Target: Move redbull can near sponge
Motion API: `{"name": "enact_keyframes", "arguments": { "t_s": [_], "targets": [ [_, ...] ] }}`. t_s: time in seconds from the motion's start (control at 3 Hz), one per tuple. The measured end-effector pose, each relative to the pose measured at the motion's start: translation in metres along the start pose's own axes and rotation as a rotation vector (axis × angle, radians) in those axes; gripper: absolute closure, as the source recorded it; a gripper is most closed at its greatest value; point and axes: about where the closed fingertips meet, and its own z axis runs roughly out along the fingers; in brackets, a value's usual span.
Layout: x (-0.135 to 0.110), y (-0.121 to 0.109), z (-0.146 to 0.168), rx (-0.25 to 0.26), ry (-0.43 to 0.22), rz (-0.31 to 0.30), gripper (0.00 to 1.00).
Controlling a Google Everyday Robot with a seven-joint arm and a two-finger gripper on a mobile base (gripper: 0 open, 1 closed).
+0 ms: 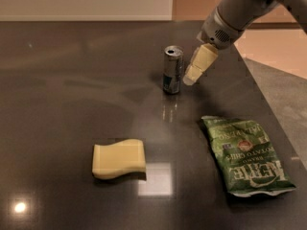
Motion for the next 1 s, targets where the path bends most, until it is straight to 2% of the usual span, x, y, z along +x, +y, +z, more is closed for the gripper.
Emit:
{"name": "enact_keyframes", "arguments": {
  "t_s": [0.67, 1.0],
  "targets": [
    [-0.029, 0.005, 0.022, -0.066, -0.072, -0.008, 0.00],
    [-0.036, 0.006, 0.025, -0.088, -0.099, -0.010, 0.18]
  ]
}}
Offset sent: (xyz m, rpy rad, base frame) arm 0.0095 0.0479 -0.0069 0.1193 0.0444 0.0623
